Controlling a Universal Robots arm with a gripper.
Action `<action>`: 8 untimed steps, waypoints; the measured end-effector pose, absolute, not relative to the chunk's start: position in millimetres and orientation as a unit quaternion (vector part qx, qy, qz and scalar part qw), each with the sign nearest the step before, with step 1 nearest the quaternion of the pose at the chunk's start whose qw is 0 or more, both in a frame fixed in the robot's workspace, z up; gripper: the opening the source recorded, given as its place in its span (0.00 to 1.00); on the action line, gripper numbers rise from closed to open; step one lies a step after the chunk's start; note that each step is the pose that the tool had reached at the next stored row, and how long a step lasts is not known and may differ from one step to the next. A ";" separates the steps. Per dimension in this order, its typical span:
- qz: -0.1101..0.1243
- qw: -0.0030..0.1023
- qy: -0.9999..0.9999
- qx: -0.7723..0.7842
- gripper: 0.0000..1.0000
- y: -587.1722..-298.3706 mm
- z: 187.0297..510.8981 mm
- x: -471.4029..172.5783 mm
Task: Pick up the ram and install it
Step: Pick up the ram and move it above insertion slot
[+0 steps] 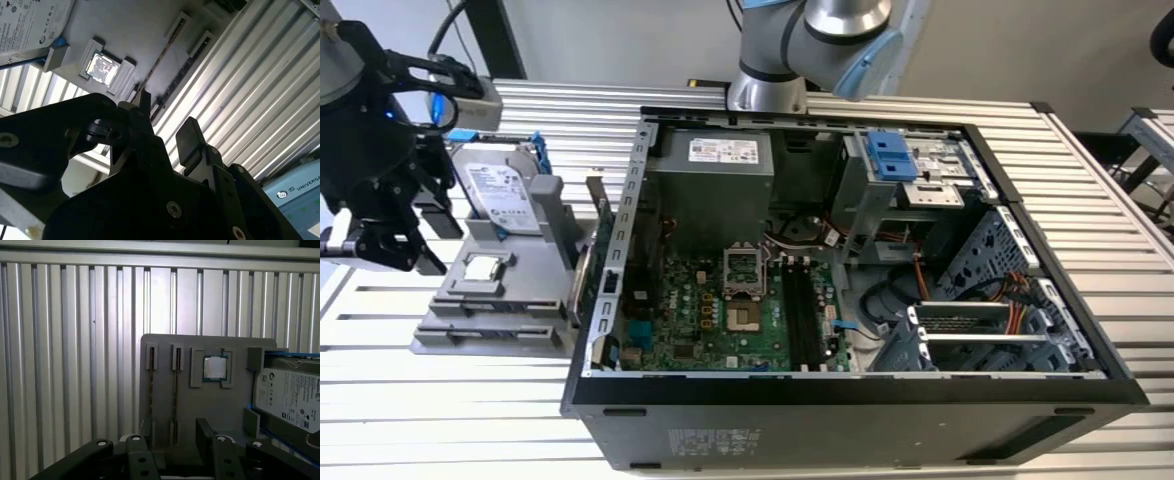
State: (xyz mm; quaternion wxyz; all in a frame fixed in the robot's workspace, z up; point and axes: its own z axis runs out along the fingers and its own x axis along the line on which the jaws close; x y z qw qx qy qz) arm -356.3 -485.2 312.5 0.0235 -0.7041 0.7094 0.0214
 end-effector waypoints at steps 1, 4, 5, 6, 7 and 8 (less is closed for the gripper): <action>0.021 0.023 0.709 -0.704 1.00 -485.2 312.0 -356.3; 0.021 0.023 0.709 -0.704 1.00 -485.2 310.0 -356.3; 0.021 0.023 0.709 -0.704 1.00 -485.2 309.4 -356.3; 0.021 0.023 0.709 -0.704 1.00 -485.2 308.8 -356.3; 0.021 0.023 0.709 -0.704 1.00 -485.2 308.3 -356.3; 0.021 0.023 0.709 -0.704 1.00 -485.2 307.9 -356.3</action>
